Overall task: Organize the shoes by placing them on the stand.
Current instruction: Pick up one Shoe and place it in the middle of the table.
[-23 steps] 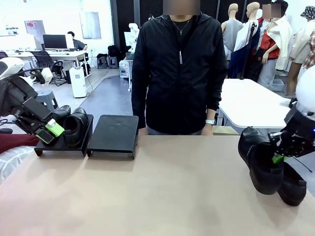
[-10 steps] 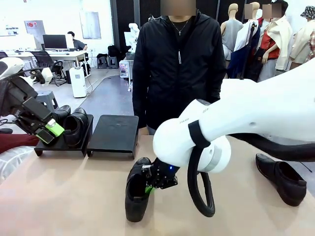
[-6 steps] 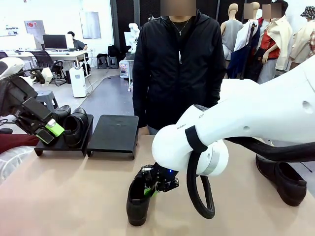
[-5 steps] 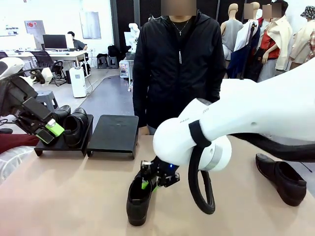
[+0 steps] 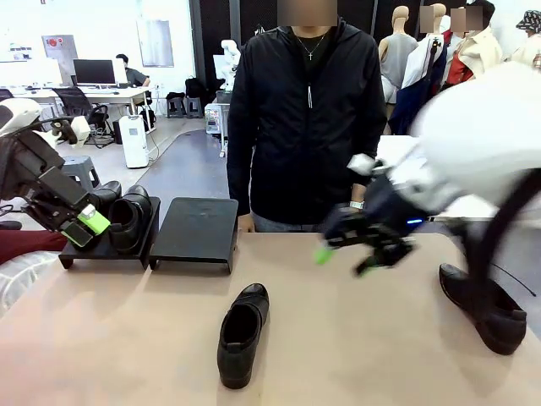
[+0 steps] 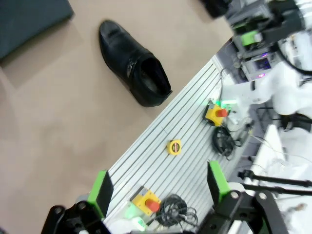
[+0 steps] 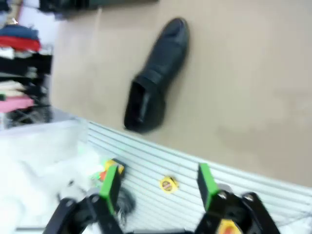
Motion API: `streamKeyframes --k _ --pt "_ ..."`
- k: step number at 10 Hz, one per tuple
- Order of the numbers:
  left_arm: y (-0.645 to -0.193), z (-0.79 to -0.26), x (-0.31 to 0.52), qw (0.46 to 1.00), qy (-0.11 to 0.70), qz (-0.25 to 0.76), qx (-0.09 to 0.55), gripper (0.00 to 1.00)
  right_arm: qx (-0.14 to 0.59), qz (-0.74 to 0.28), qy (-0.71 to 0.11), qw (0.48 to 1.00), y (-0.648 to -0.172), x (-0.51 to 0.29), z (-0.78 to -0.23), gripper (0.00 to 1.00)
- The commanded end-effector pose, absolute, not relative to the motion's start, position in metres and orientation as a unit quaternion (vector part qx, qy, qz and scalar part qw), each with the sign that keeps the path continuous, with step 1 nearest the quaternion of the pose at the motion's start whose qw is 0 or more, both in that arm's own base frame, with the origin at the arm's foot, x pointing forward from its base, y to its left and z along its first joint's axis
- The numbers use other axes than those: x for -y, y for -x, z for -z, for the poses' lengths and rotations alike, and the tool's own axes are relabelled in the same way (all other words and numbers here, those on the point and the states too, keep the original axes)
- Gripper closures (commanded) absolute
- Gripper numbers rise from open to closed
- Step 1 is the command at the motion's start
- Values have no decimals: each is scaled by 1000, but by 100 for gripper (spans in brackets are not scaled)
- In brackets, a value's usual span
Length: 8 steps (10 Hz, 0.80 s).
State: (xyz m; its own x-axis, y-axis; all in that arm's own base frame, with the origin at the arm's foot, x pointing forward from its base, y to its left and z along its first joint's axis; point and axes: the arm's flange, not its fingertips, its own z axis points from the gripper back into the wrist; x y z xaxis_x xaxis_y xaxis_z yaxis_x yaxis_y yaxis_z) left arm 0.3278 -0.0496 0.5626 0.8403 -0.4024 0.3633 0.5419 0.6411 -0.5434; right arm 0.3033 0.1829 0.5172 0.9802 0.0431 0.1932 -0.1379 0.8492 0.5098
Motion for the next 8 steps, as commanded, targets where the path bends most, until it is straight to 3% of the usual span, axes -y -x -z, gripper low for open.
streamKeyframes --k 1,2,4,6,7,8 --pt "-328 -565 49 898 338 263 102 0 68 -107 -227 965 -289 -87 -547 0" --pt "-328 -565 49 898 338 263 102 0 17 -163 -239 957 -288 -43 -558 0" --pt "-328 -565 49 898 338 263 102 0 5 -182 -298 937 -293 38 -567 0" --pt "-328 -565 49 898 338 263 102 0 61 -186 -363 911 -294 92 -553 0" --pt "-328 -565 49 898 338 263 102 0 93 -159 -374 909 -300 96 -543 0" --pt "-328 -565 49 898 338 263 102 0 48 -175 -328 927 -280 85 -556 0"
